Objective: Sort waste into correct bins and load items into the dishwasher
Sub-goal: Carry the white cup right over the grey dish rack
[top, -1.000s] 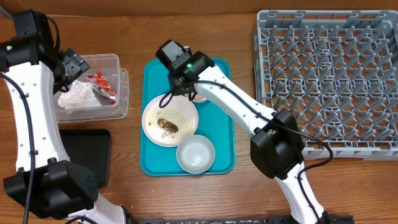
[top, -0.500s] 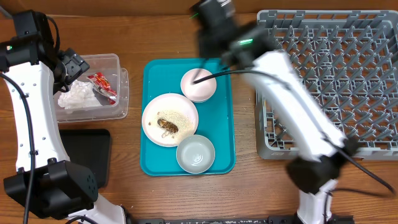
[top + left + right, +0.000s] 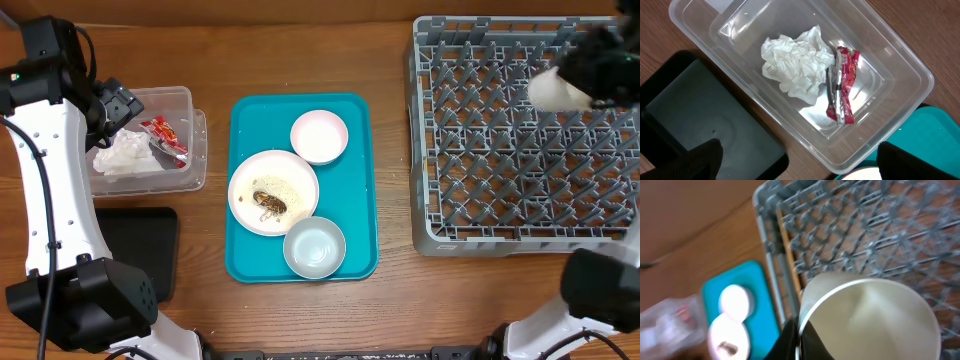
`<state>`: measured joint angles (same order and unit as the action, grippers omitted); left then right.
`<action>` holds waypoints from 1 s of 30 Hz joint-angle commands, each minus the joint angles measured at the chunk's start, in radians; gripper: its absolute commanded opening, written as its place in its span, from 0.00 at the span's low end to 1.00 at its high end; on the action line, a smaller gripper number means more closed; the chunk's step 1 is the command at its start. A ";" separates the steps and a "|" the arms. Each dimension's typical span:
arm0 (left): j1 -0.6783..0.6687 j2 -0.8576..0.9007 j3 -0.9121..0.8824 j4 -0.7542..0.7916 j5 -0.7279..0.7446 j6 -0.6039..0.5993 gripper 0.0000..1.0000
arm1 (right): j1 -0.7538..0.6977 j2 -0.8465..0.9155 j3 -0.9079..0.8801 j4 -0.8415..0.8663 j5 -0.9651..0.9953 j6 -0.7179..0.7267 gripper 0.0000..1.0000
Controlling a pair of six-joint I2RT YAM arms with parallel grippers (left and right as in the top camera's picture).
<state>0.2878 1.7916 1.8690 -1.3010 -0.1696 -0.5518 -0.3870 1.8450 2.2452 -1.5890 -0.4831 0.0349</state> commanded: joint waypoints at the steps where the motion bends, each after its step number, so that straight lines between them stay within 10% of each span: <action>1: -0.007 -0.030 0.007 0.000 -0.014 -0.013 1.00 | -0.136 -0.002 -0.108 -0.032 -0.462 -0.283 0.04; 12: -0.007 -0.030 0.008 0.000 -0.014 -0.013 1.00 | -0.236 -0.001 -0.657 0.177 -0.861 -0.513 0.04; 22: -0.007 -0.030 0.007 0.000 -0.014 -0.013 1.00 | -0.237 -0.001 -0.992 0.698 -0.883 -0.201 0.04; 30: -0.007 -0.030 0.007 0.000 -0.014 -0.013 1.00 | -0.237 -0.001 -1.010 0.776 -0.713 -0.108 0.04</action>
<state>0.2878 1.7916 1.8690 -1.3006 -0.1692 -0.5518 -0.6220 1.8507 1.2377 -0.8200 -1.2621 -0.1284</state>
